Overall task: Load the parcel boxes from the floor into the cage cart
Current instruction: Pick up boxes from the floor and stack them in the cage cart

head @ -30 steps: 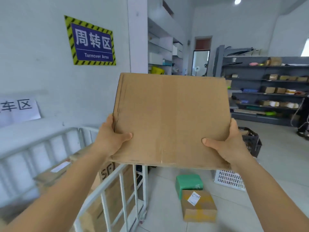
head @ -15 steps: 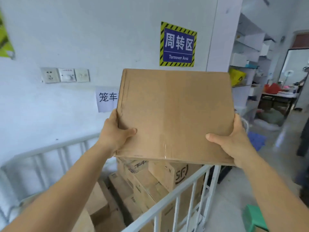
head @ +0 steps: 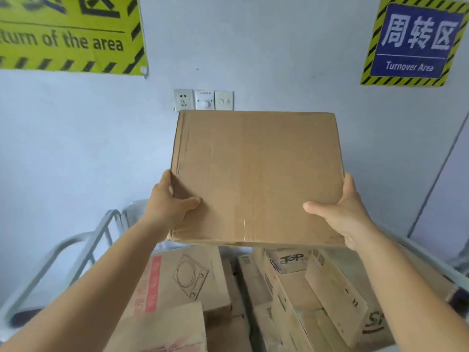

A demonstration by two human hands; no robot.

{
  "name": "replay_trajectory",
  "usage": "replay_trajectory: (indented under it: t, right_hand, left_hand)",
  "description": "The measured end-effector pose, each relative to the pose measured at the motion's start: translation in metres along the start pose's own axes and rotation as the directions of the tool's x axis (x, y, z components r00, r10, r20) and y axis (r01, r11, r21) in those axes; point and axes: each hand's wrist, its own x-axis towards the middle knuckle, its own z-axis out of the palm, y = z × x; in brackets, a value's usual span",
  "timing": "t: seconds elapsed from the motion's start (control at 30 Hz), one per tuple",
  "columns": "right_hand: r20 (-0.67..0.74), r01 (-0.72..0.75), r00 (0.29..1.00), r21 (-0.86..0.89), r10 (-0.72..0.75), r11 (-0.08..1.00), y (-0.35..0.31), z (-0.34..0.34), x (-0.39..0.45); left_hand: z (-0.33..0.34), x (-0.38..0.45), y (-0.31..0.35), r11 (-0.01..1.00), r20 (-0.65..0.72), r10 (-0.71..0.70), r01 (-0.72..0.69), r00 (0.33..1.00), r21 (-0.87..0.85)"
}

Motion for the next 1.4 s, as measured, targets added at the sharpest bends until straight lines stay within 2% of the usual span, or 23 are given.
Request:
replay_trajectory:
  t: [0.27, 0.47, 0.57, 1.03, 1.4]
  right_hand:
    - [0.238, 0.019, 0.971, -0.005, -0.017, 1.0, 0.009, 0.091, 0.062]
    - [0.397, -0.051, 0.915, -0.051, 0.067, 0.997, 0.033, 0.174, 0.08]
    - [0.441, -0.106, 0.887, -0.098, 0.138, 0.99, 0.049, 0.214, 0.088]
    - [0.458, -0.335, 0.758, -0.336, 0.464, 0.88, 0.146, 0.383, 0.118]
    - [0.458, -0.381, 0.706, -0.396, 0.539, 0.835, 0.205, 0.466, 0.138]
  left_hand:
    - [-0.02, 0.022, -0.054, 0.978, -0.155, -0.19, 0.201, 0.97, 0.059]
    - [-0.043, 0.033, -0.107, 0.92, -0.233, -0.329, 0.366, 0.915, 0.14]
    - [-0.051, 0.044, -0.138, 0.89, -0.217, -0.389, 0.426, 0.895, 0.162]
    - [-0.067, 0.127, -0.312, 0.712, -0.091, -0.639, 0.632, 0.764, 0.306]
    - [-0.055, 0.162, -0.418, 0.657, -0.066, -0.704, 0.685, 0.707, 0.315]
